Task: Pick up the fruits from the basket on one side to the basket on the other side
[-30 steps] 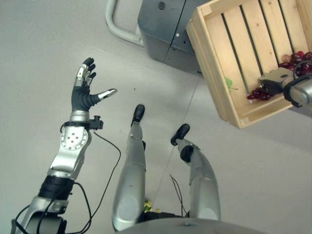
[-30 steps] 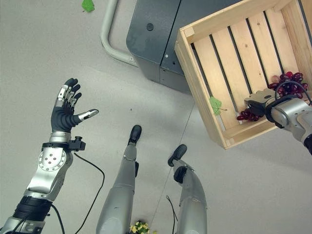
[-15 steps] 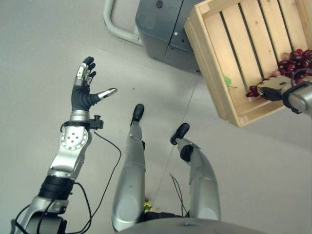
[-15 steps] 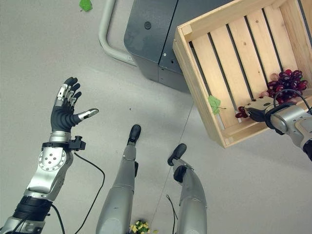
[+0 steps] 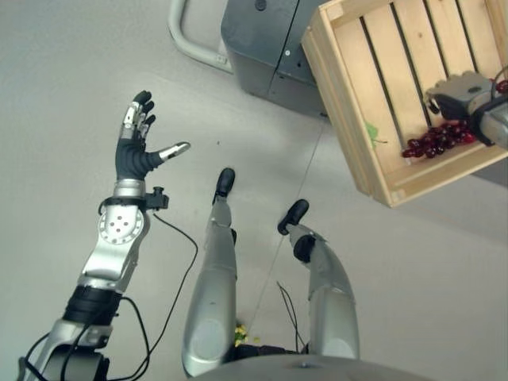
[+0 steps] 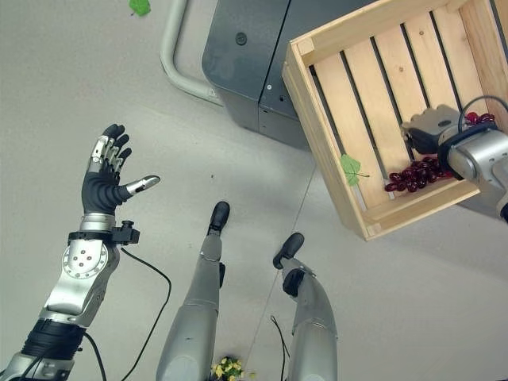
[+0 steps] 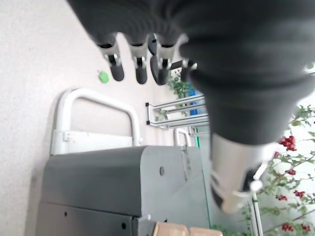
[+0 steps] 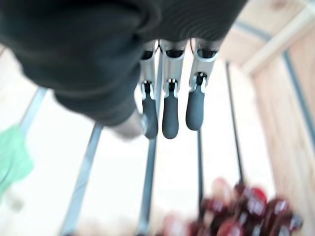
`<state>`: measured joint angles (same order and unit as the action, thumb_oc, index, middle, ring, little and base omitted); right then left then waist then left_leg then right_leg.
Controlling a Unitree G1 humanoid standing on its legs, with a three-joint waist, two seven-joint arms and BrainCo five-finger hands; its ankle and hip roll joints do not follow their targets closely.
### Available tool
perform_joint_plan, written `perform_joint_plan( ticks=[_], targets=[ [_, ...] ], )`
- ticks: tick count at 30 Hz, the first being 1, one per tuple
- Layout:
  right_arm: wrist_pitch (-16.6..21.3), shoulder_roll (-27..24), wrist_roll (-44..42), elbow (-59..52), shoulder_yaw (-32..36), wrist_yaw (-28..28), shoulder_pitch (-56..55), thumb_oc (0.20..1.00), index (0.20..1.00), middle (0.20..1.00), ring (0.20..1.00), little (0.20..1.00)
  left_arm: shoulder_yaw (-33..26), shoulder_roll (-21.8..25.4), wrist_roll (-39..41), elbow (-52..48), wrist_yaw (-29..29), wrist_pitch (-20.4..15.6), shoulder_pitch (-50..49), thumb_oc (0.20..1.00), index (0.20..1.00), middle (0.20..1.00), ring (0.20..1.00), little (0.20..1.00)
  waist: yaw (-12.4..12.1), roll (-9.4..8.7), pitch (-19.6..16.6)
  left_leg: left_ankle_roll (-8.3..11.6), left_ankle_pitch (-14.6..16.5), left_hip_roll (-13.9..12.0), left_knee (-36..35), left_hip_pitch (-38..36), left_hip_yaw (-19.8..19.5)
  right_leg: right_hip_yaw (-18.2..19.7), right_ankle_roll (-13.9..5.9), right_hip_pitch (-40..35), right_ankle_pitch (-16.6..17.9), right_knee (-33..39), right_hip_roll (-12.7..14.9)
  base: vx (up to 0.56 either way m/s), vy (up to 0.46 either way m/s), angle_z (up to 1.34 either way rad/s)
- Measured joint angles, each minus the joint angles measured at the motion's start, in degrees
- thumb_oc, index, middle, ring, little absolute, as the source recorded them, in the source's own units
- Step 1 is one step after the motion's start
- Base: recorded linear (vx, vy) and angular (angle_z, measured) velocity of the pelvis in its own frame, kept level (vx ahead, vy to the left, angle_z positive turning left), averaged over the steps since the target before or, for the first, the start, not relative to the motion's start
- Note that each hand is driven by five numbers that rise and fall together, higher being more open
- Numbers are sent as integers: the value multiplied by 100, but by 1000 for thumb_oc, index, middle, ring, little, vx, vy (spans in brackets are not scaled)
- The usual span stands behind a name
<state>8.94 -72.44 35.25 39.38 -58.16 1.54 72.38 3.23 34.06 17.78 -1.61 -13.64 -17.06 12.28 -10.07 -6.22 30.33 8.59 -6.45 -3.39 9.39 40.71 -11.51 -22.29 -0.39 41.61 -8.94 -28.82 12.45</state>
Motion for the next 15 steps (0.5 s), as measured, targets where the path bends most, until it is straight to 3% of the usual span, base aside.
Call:
perform_joint_plan(
  ticks=[15],
  targets=[
    [-147,-5,130,652,-341,-44,-1,1000,1000,1000,1000,1000,3,13,3,-61,12,-22,-86,1000,1000,1000,1000,1000,128,-1,-1,2,-61,-32,-20,-4,4,-1,26,-15,38,12,-35,-3,4,0]
  ],
)
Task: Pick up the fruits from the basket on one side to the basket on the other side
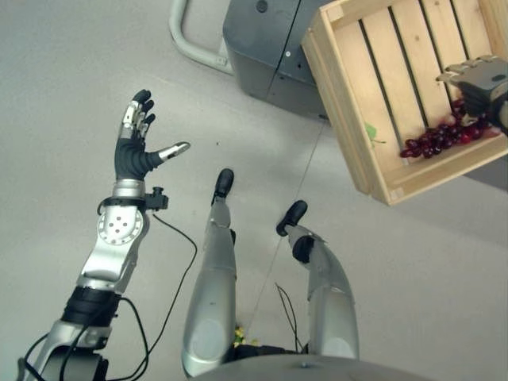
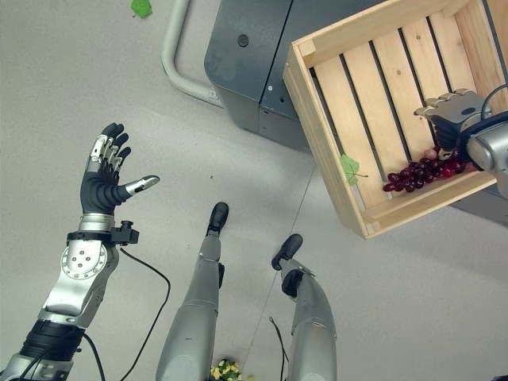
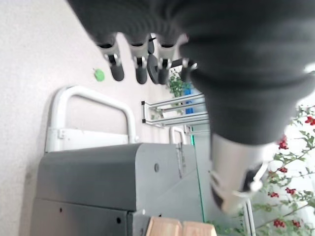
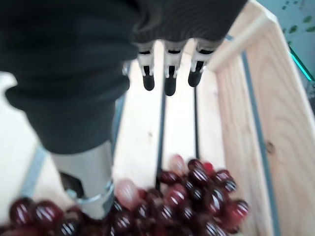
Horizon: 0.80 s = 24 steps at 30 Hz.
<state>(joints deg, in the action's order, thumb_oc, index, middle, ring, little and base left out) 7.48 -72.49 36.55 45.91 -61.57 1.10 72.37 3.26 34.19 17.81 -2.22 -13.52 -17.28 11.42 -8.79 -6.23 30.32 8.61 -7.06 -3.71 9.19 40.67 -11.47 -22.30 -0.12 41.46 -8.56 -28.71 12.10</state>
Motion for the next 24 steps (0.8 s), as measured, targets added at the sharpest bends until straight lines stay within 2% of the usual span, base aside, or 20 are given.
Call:
perform_joint_plan(
  ticks=[14,20,24],
  targets=[
    [-37,9,108,-106,-422,434,46,1000,1000,1000,1000,1000,1,8,1,-75,13,9,6,1000,1000,1000,1000,1000,-8,1,0,10,-15,-11,13,210,18,26,23,236,16,-21,-11,-3,5,-1],
    [-30,31,115,-34,-378,459,-174,1000,1000,1000,1000,1000,2,34,1,-85,15,10,16,1000,1000,1000,1000,1000,-13,1,0,7,-16,-15,-4,216,23,34,16,255,12,-8,-5,3,-3,0],
    [-39,246,120,35,-206,454,-321,1000,1000,1000,1000,1000,7,49,1,-78,11,12,44,1000,1000,1000,1000,1000,-4,1,0,7,-16,-21,-1,237,30,56,26,293,18,-14,-18,0,-4,-1]
  ],
)
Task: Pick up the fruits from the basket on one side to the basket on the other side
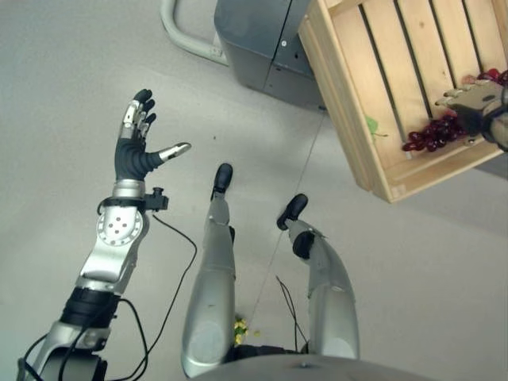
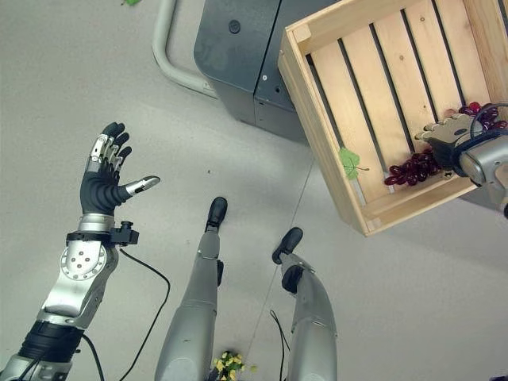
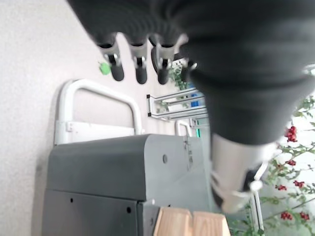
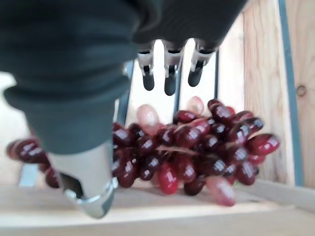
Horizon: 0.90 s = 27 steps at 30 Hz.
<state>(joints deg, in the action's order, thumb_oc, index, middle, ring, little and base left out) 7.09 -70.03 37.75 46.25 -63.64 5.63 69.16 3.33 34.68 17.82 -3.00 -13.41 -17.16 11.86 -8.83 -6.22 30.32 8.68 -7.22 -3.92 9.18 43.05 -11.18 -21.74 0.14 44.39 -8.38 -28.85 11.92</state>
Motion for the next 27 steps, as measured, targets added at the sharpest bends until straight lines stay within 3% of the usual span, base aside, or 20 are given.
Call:
perform_joint_plan(
  ticks=[3,16,19,22,25,27],
  targets=[
    [-4,236,-4,186,244,-2,-193,1000,1000,1000,1000,1000,3,4,7,0,-1,-1,27,1000,1000,1000,1000,1000,-11,1,-1,11,-7,-10,4,115,9,28,11,144,6,-30,-7,24,-18,-1],
    [-55,330,-137,386,678,-121,29,1000,1000,1000,1000,1000,50,25,156,-1,-5,10,68,1000,1000,1000,1000,1000,-28,9,-10,35,-101,17,-1,464,26,137,27,581,-12,-219,28,8,-15,0],
    [-100,357,-134,402,715,-121,92,827,827,827,827,827,56,17,158,10,-6,11,77,1000,1000,1000,1000,1000,-6,8,-11,39,-119,22,4,519,31,168,35,663,-19,-258,32,1,-3,1],
    [-108,366,-134,407,716,-124,96,576,576,576,576,576,79,26,160,-27,-11,13,74,1000,1000,1000,1000,1000,-6,9,-21,37,-131,27,3,536,44,235,35,719,-25,-294,30,19,-7,-1],
    [-143,397,-119,483,696,-112,145,451,451,451,451,451,129,12,159,-33,-11,16,71,1000,1000,1000,1000,1000,-20,15,-38,36,-150,28,3,528,68,273,48,742,-21,-324,32,-42,17,-1],
    [-179,407,-117,519,696,-129,173,423,423,423,423,423,129,14,159,-26,-15,24,70,1000,1000,1000,1000,1000,-7,18,-40,36,-149,23,-5,571,74,286,57,803,-16,-336,25,0,0,0]
  ],
)
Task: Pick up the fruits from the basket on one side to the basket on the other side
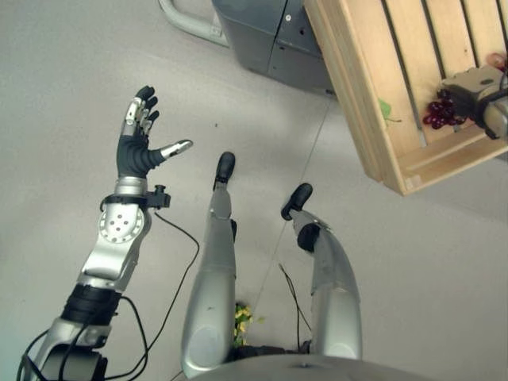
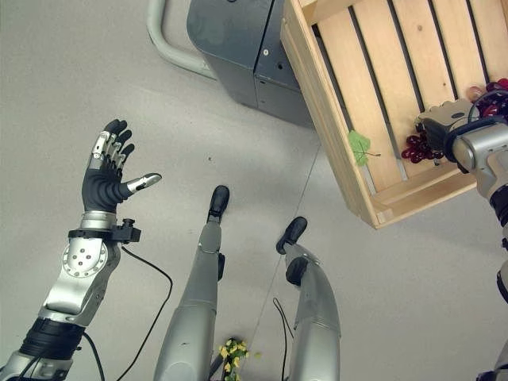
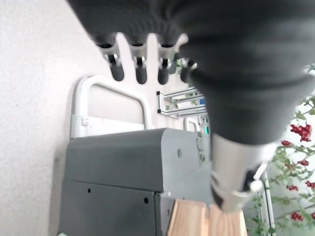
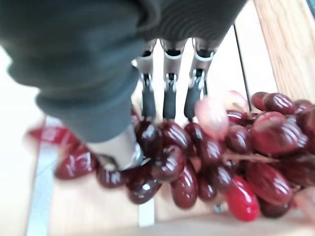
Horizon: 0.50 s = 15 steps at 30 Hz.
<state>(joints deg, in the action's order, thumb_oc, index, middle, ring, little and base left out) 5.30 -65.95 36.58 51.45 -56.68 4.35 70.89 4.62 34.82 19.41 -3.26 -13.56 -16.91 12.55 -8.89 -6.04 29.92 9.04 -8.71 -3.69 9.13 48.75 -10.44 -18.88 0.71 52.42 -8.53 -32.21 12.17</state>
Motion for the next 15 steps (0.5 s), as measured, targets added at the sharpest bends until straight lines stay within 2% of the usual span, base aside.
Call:
perform_joint_plan(
  ticks=[5,6,8,15],
  targets=[
    [-22,16,3,29,10,3,-25,351,351,351,351,351,11,-10,1,-8,-9,-2,1,1000,1000,1000,1000,1000,-1,2,-6,14,-34,-2,-23,10,16,4,6,27,-2,-8,1,12,-4,0],
    [-23,16,3,26,20,7,-13,304,304,304,304,304,18,-18,0,-9,-9,-4,14,1000,1000,1000,1000,1000,0,2,-6,13,-36,-4,-24,19,12,1,4,25,5,-5,-4,-45,18,0],
    [-25,19,1,27,59,10,-27,266,266,266,266,266,19,-20,0,-6,-9,-3,24,1000,1000,1000,1000,1000,5,2,-6,8,-31,-4,-26,26,7,-9,1,20,5,5,-5,0,-3,2],
    [-52,54,-8,43,50,15,-39,206,206,206,206,206,14,-35,7,0,-17,-7,21,1000,1000,1000,1000,1000,-4,2,-5,9,-37,-11,-24,16,-6,-34,3,-9,9,10,-7,12,-3,1]
  ],
)
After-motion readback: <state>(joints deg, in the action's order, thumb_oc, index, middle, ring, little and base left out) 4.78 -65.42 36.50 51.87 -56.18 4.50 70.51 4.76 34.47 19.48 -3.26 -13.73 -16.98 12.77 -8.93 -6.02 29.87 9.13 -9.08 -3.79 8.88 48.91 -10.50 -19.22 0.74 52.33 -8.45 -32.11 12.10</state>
